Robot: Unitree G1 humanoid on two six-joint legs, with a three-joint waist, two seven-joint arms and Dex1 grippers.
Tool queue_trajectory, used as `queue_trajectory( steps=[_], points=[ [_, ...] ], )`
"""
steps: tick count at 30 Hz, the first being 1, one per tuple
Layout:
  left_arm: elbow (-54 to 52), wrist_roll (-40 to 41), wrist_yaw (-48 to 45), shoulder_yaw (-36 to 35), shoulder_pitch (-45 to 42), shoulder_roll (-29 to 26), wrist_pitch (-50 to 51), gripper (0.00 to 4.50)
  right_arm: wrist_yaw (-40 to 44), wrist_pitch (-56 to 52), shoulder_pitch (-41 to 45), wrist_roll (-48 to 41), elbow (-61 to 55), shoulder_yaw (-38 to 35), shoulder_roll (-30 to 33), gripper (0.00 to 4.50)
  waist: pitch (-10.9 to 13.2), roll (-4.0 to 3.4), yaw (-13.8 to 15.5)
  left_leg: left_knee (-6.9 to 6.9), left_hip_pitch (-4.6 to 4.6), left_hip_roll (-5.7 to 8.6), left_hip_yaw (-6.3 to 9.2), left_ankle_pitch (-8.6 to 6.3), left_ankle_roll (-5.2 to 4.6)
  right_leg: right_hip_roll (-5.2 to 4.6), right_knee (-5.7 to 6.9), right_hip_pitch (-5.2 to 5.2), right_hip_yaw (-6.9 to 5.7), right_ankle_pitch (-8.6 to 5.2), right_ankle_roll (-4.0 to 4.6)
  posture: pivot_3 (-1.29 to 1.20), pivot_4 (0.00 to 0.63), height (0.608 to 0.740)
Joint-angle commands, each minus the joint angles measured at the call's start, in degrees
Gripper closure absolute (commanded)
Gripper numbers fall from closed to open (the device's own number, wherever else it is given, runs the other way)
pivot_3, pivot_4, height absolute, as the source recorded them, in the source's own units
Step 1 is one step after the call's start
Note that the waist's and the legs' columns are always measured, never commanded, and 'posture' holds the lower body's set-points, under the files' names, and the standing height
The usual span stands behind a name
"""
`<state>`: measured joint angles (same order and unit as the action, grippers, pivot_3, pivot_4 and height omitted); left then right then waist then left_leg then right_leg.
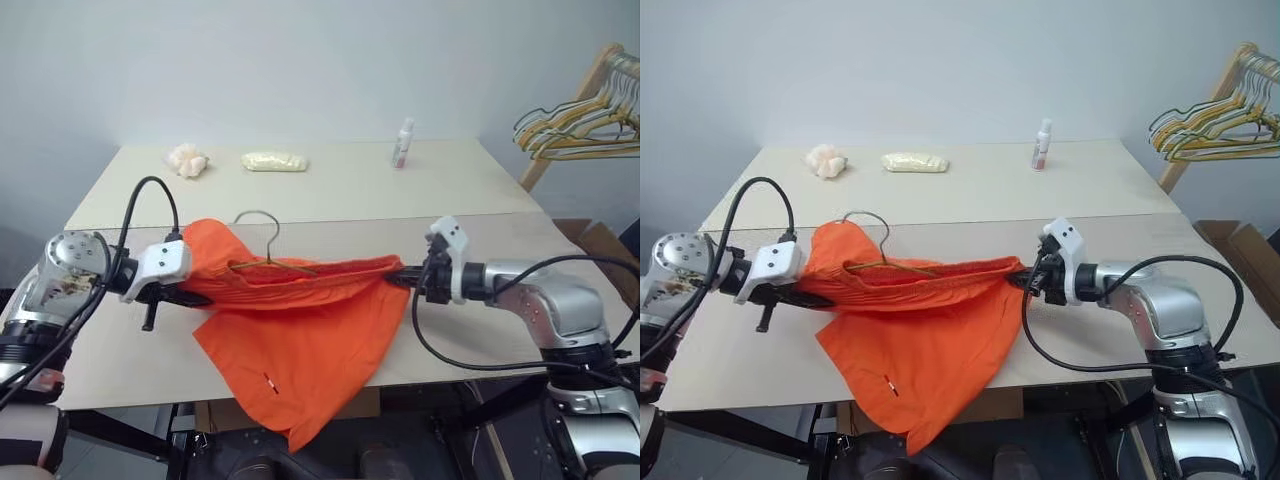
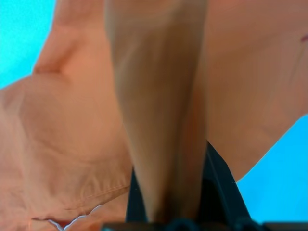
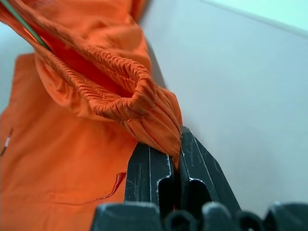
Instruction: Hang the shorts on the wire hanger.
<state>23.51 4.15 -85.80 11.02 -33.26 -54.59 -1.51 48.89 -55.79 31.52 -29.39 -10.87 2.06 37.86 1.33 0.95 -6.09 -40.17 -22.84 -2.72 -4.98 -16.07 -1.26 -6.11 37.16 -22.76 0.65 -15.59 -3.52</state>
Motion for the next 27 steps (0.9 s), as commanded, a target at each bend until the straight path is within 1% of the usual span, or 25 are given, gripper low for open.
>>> queue_trajectory(
  steps=[1,5,6,7,10,14,19,21,24,27],
  points=[
    [1.53,-2.46,1.47,1.09,-3.12,1.71,0.12,4.50,-1.52,-0.27,2.08,0.52,-5.88,1.92,0.39,4.47,0.00,0.00,0.25,0.00,0.00,0.00,-0.01,0.00,0.00,0.00,0.00,0.00,0.00,0.00,0.00,-0.08,0.000,0.740],
    [3.17,-3.17,3.51,1.45,-6.23,5.40,1.33,4.50,-1.38,0.35,2.11,-0.08,-9.61,4.78,-0.05,4.47,-0.01,0.01,0.66,-0.03,-0.04,0.01,-0.05,0.00,0.00,0.00,0.00,0.03,-0.04,0.00,0.00,-0.09,0.000,0.740],
    [3.69,-3.35,4.09,1.36,-6.98,6.22,1.70,4.50,-1.19,0.52,1.97,0.15,-10.14,5.62,0.35,3.95,-0.01,0.01,0.70,-0.03,-0.08,0.02,-0.05,0.00,0.00,0.00,0.01,0.02,-0.07,0.00,0.00,-0.09,0.000,0.740],
    [4.33,-3.51,4.38,1.25,-7.68,6.82,1.81,4.50,-1.04,1.05,1.75,0.84,-10.21,6.45,0.95,3.76,-0.01,0.01,0.70,-0.04,-0.09,0.02,-0.05,0.00,0.00,0.00,0.00,0.03,-0.09,0.00,0.00,-0.09,0.000,0.740],
    [5.82,-4.12,5.11,0.85,-8.95,7.86,1.44,4.50,-1.56,2.21,1.24,3.29,-9.06,7.87,2.42,2.77,-0.01,0.02,0.54,-0.06,-0.09,0.02,-0.06,0.00,0.00,0.00,0.00,0.04,-0.08,0.00,0.00,-0.09,0.000,0.740],
    [6.33,-4.51,5.16,0.86,-9.37,8.07,1.07,4.50,-2.00,3.68,1.37,6.21,-6.47,7.59,4.78,1.31,-0.02,0.02,0.47,-0.05,-0.06,0.02,-0.07,0.00,0.00,0.00,-0.01,0.03,-0.06,0.00,0.00,-0.09,0.000,0.740],
    [5.77,-4.39,4.10,0.91,-9.04,7.62,0.83,4.50,0.10,5.68,4.56,4.41,-4.61,1.50,6.98,1.31,-0.01,0.02,0.47,-0.05,-0.05,0.02,-0.08,0.00,0.00,0.00,-0.03,0.01,-0.04,0.00,0.00,-0.09,0.000,0.740],
    [6.09,-4.57,3.78,0.98,-9.16,7.45,0.50,4.50,1.48,5.67,6.80,2.15,-5.28,-0.27,6.35,1.31,-0.01,0.02,0.40,-0.05,-0.05,0.01,-0.08,0.00,0.00,0.00,-0.03,0.00,-0.03,0.00,0.00,-0.09,0.000,0.740],
    [6.74,-5.05,3.26,1.27,-9.58,7.28,0.00,4.50,2.54,5.62,9.69,0.55,-6.61,0.87,4.00,1.31,-0.02,0.02,0.28,-0.03,-0.01,0.00,-0.06,0.00,0.00,0.00,-0.02,-0.03,0.01,0.00,0.00,-0.10,0.000,0.740],
    [7.30,-5.82,2.86,1.68,-10.17,7.31,-0.48,4.50,2.09,5.66,13.52,0.68,-6.30,4.86,-0.90,1.31,-0.02,0.02,0.16,-0.03,-0.01,0.00,-0.07,0.00,0.00,0.01,-0.02,-0.01,0.00,0.00,0.00,-0.10,0.000,0.740]
  ],
)
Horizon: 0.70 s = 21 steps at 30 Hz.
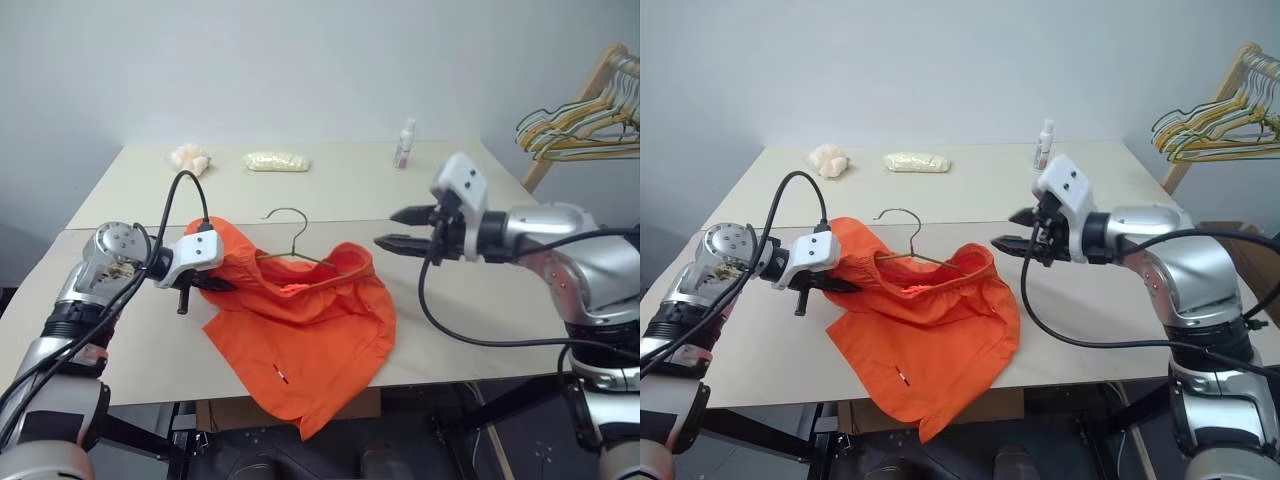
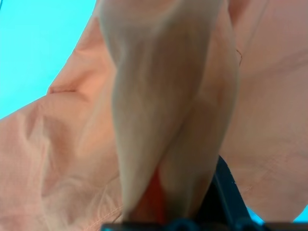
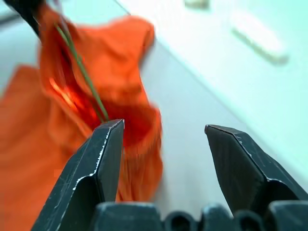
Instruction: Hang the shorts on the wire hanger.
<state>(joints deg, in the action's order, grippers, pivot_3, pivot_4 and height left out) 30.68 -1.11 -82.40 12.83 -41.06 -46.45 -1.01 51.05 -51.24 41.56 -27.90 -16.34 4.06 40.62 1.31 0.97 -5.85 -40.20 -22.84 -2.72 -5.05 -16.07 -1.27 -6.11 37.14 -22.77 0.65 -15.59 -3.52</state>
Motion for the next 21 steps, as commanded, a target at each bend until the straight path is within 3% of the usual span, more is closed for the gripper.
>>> queue_trajectory(
  steps=[1,5,12,15,21],
  points=[
    [0.37,-0.72,-0.62,-0.06,-2.65,-0.70,-1.08,4.50,-0.49,0.88,4.77,-0.28,-0.29,4.53,-5.50,1.31,0.00,-0.01,-0.15,0.00,0.01,0.00,-0.01,0.00,0.00,0.00,0.01,0.00,0.01,0.00,0.00,-0.10,0.000,0.740],
    [0.61,-1.05,-0.95,0.15,-3.71,-0.11,-1.06,4.50,-1.85,1.39,9.03,3.51,4.55,12.17,-12.56,1.31,-0.01,-0.01,-0.51,0.00,-0.05,0.00,0.00,0.02,0.04,0.00,0.09,-0.03,-0.02,0.00,0.00,-0.09,0.000,0.740],
    [0.92,-1.08,-1.31,0.05,-4.28,-0.03,-1.50,4.50,-3.15,3.56,12.38,8.72,13.95,17.32,-19.32,1.31,-0.01,0.00,-0.92,-0.04,-0.14,0.01,0.01,0.22,0.38,-0.01,0.08,-0.03,-0.10,0.00,0.00,-0.08,0.000,0.740],
    [1.04,-1.09,-1.33,-0.07,-4.40,-0.07,-1.69,4.50,-2.65,4.82,12.60,10.05,15.83,17.79,-20.40,1.89,-0.01,0.00,-1.25,-0.03,-0.12,0.01,0.08,0.25,0.42,-0.01,0.10,-0.04,-0.09,0.00,0.00,-0.08,0.000,0.740],
    [0.35,-0.63,-1.60,-0.48,-4.10,-0.45,-1.63,4.50,-1.20,8.40,12.46,11.66,17.46,16.93,-21.40,4.01,-0.01,0.00,-1.32,-0.03,-0.12,0.01,0.12,0.25,0.42,-0.01,0.12,-0.06,-0.08,0.00,0.00,-0.07,0.000,0.740]
  ],
)
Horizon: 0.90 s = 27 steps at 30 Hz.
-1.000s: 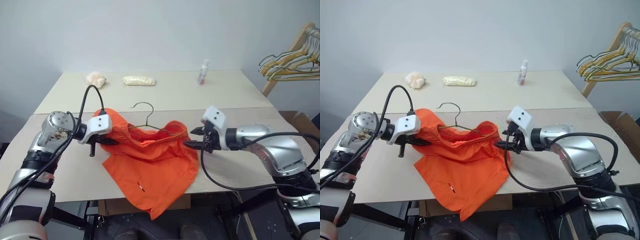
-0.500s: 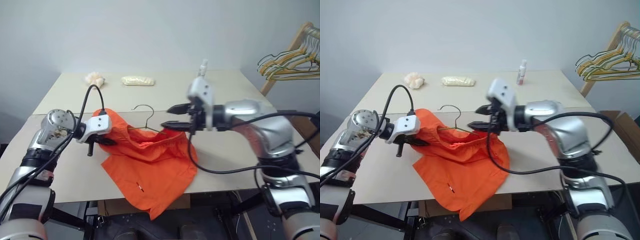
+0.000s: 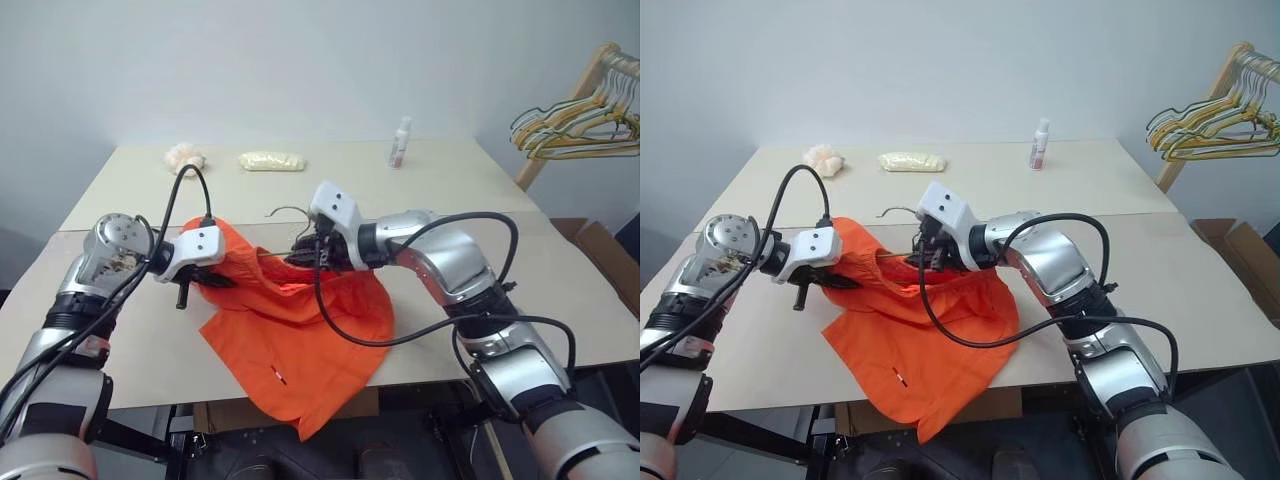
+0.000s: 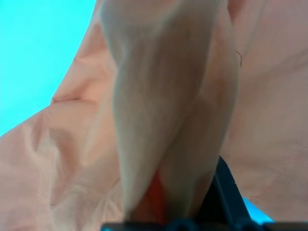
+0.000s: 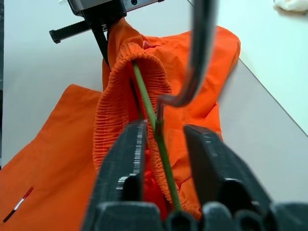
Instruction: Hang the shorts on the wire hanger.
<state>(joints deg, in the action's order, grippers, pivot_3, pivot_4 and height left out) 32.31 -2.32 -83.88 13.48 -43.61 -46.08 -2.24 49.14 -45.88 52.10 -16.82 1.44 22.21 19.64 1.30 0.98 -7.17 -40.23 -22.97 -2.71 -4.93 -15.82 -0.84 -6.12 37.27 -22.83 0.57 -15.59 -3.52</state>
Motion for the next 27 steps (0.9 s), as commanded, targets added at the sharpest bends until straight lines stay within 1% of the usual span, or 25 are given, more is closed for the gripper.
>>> queue_trajectory(
  steps=[1,2,7,9,10,11,13,15,20,22,23,25,27],
  points=[
    [-1.40,0.70,-0.20,-1.21,-1.45,-0.86,-0.45,4.50,1.17,3.93,1.75,0.69,-0.20,-1.47,-0.46,4.37,0.00,0.00,-0.02,0.00,0.00,0.00,0.00,0.00,0.00,0.00,0.00,0.00,0.00,0.00,0.00,-0.07,0.000,0.740],
    [-1.55,0.97,-0.43,-1.33,-1.32,-0.92,-0.53,4.50,1.95,5.00,1.53,0.80,-0.24,-1.62,-0.31,4.48,0.00,0.00,-0.07,0.00,0.00,0.00,0.00,0.00,-0.01,0.00,0.00,0.00,0.01,0.00,0.00,-0.07,0.000,0.740],
    [-2.90,5.50,-4.11,-3.46,-1.92,-0.69,3.21,4.50,9.08,16.20,-1.40,1.68,0.47,-1.69,2.00,4.48,0.00,0.00,0.13,0.00,0.00,0.00,0.01,-0.01,-0.02,0.00,-0.02,0.01,0.00,0.00,0.00,-0.07,0.000,0.740],
    [-3.19,7.71,-5.72,-4.71,-2.98,-0.71,5.27,3.91,11.13,19.05,-1.95,1.89,1.68,-1.88,2.43,4.50,0.00,0.01,0.13,0.00,0.00,0.01,0.02,-0.06,-0.11,0.00,-0.03,0.03,-0.01,0.00,0.00,-0.07,0.000,0.740],
    [-3.37,8.63,-6.34,-5.19,-3.39,-0.85,6.42,3.73,11.70,20.02,-1.96,2.13,2.32,-1.90,2.48,4.50,-0.01,0.02,0.11,0.00,0.01,0.00,0.02,-0.09,-0.15,0.00,-0.02,0.03,-0.01,0.00,0.00,-0.05,0.000,0.740],
    [-3.65,9.35,-7.06,-5.51,-3.68,-1.17,7.21,3.44,12.12,21.06,-1.91,2.46,3.06,-1.93,2.50,4.50,-0.01,0.02,0.11,0.00,0.01,0.00,0.03,-0.09,-0.16,0.00,-0.01,0.02,-0.02,0.00,0.00,-0.05,0.000,0.740],
    [-4.24,10.43,-8.23,-5.50,-3.60,-2.44,7.51,2.79,12.64,22.38,-1.65,2.92,4.42,-2.13,2.38,4.50,-0.01,0.02,0.09,0.00,0.03,0.00,0.03,-0.09,-0.15,0.00,0.00,0.03,0.00,0.00,0.00,-0.05,0.000,0.740],
    [-4.38,11.30,-8.60,-5.21,-2.95,-4.12,7.10,2.35,12.72,23.04,-1.34,3.29,5.50,-2.46,2.22,4.50,-0.01,0.02,-0.18,0.01,0.05,0.00,0.02,-0.06,-0.11,0.00,0.00,0.03,0.03,0.00,0.00,-0.05,0.000,0.740],
    [-2.80,11.08,-8.62,-4.09,-1.55,-7.82,4.40,0.82,13.01,23.38,-1.32,3.57,6.28,-3.21,2.26,4.50,-0.01,0.02,-0.15,0.03,0.08,-0.01,0.01,0.01,0.02,0.00,0.04,0.01,0.05,0.00,0.00,-0.04,0.000,0.740],
    [-0.84,7.98,-7.87,-3.77,-0.73,-8.70,-0.03,0.20,13.25,23.27,-1.56,3.43,5.99,-3.49,2.47,4.50,-0.01,0.02,0.07,0.03,0.08,-0.01,0.01,0.01,0.01,0.00,0.03,0.02,0.05,0.00,0.00,-0.04,0.000,0.740],
    [0.15,6.81,-7.85,-3.45,-0.36,-9.07,-2.32,0.04,13.35,23.08,-1.65,3.27,5.80,-3.66,2.55,4.50,-0.01,0.02,0.17,0.03,0.09,0.00,0.01,0.01,0.01,0.00,0.03,0.03,0.04,0.00,0.00,-0.05,0.000,0.740],
    [2.69,2.60,-3.43,-2.25,-0.07,-8.81,-5.66,0.04,13.60,22.72,-1.71,2.90,5.50,-4.05,2.68,4.50,-0.01,0.02,0.43,0.03,0.08,0.00,-0.01,0.01,0.02,0.00,0.02,0.05,0.03,0.00,0.00,-0.05,0.000,0.740],
    [5.73,-0.32,0.66,-1.51,-0.41,-7.35,-8.40,0.04,13.86,22.40,-1.69,2.56,5.35,-4.42,2.71,4.50,-0.01,0.02,0.70,0.03,0.08,0.00,-0.01,0.01,0.01,0.00,0.00,0.07,-0.01,0.00,0.00,-0.05,0.000,0.740]
  ],
)
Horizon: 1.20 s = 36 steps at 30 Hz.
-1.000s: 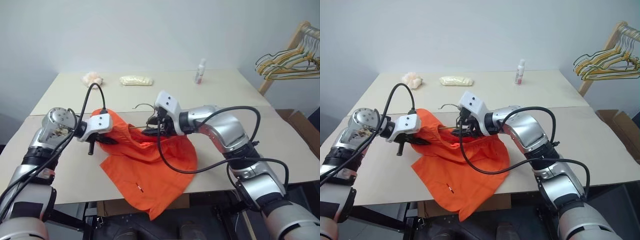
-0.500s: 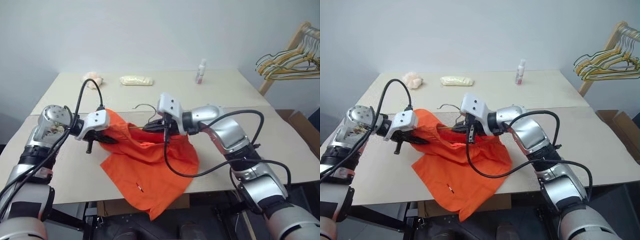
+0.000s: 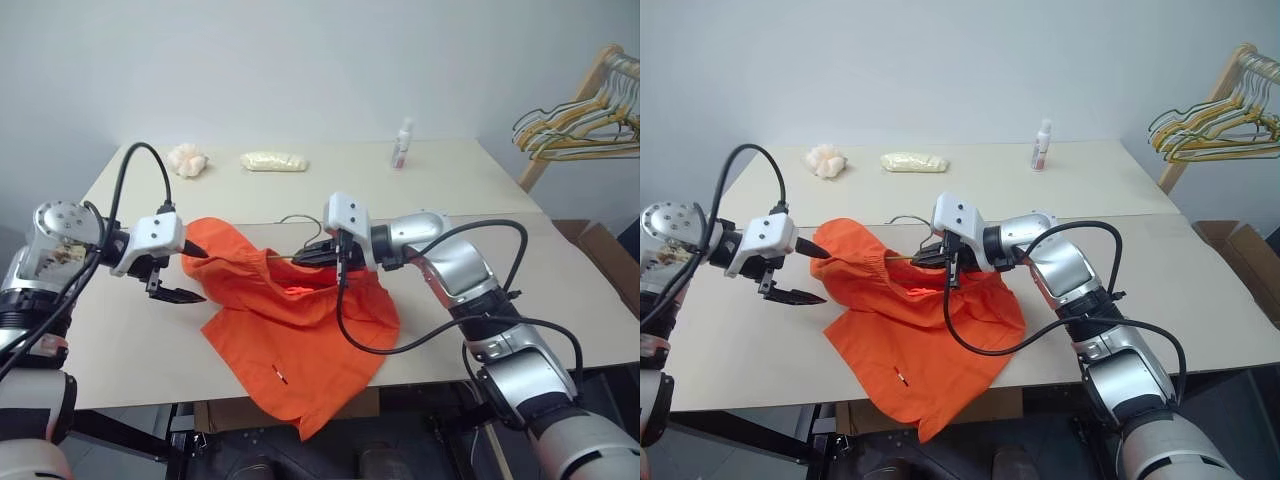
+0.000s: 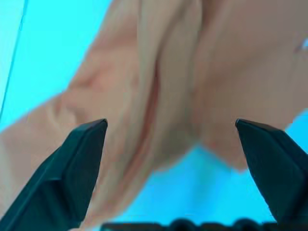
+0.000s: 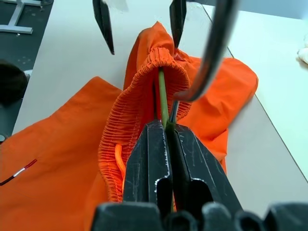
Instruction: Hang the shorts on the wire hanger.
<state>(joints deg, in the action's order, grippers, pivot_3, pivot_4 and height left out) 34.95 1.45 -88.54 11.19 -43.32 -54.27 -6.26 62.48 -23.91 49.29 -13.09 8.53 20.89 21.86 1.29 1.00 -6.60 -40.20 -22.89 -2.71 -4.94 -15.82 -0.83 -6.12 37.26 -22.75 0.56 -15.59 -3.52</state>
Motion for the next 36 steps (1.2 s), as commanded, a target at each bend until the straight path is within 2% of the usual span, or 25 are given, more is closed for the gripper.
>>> queue_trajectory(
  steps=[1,3,5,8,18,20,25,36],
  points=[
    [4.50,-4.67,7.54,0.62,-0.94,2.16,-4.98,0.04,0.62,0.24,1.14,-1.24,-1.85,-3.21,0.51,4.50,0.00,0.00,0.31,0.00,0.00,0.00,-0.01,0.00,0.00,0.00,0.00,0.01,0.00,0.00,0.00,-0.05,0.000,0.740],
    [6.45,-5.67,11.76,0.16,-1.73,4.57,-4.77,0.04,1.16,-0.44,1.24,-1.17,-2.13,-3.14,0.79,4.50,0.00,0.00,0.69,-0.01,-0.01,0.00,-0.02,0.00,0.00,0.00,-0.02,0.01,-0.02,0.00,0.00,-0.05,0.000,0.740],
    [7.98,-5.94,12.18,-0.02,-2.48,5.55,-5.66,0.04,1.60,-0.98,1.25,-0.94,-2.47,-3.04,1.08,4.50,-0.01,0.01,0.90,-0.01,-0.02,0.00,-0.03,0.00,0.00,-0.01,-0.02,0.01,-0.02,0.00,0.00,-0.05,0.000,0.740],
    [9.33,-5.67,11.63,-0.41,-3.34,6.25,-7.04,0.61,1.75,-1.72,1.20,-0.52,-2.77,-2.94,1.50,4.50,-0.01,0.02,0.86,-0.01,-0.14,0.00,-0.12,0.03,0.05,0.00,0.02,-0.17,0.00,0.00,0.00,-0.06,0.000,0.740],
    [10.72,-4.25,9.67,-1.70,-5.78,6.28,-6.83,3.93,1.59,-2.75,0.89,0.20,-2.88,-2.53,1.96,4.50,-0.02,0.03,0.19,-0.02,-0.23,0.00,-0.28,0.04,0.07,-0.01,0.05,-0.27,0.01,0.00,0.00,-0.06,0.000,0.740],
    [10.40,-4.04,9.09,-1.98,-5.87,5.97,-6.62,4.45,1.59,-2.83,0.72,0.50,-2.79,-2.39,2.00,4.50,-0.02,0.03,-0.01,-0.02,-0.23,0.00,-0.27,0.04,0.07,0.00,0.06,-0.27,0.01,0.00,0.00,-0.06,0.000,0.740],
    [9.05,-3.09,6.71,-3.20,-6.66,4.59,-4.59,4.45,1.73,-2.29,-0.47,1.92,-2.87,-1.27,2.68,4.50,-0.02,0.04,-0.37,-0.02,-0.23,0.00,-0.21,0.04,0.07,0.00,0.06,-0.27,0.01,0.00,0.00,-0.05,0.000,0.740],
    [9.45,-2.37,7.58,-5.11,-6.69,2.21,-3.67,4.45,1.78,-1.06,-3.19,5.75,-2.92,0.01,5.13,4.50,-0.03,0.04,-0.37,-0.02,-0.21,0.00,-0.06,0.03,0.06,-0.01,0.10,-0.28,0.04,0.00,0.00,-0.04,0.000,0.740]
  ],
)
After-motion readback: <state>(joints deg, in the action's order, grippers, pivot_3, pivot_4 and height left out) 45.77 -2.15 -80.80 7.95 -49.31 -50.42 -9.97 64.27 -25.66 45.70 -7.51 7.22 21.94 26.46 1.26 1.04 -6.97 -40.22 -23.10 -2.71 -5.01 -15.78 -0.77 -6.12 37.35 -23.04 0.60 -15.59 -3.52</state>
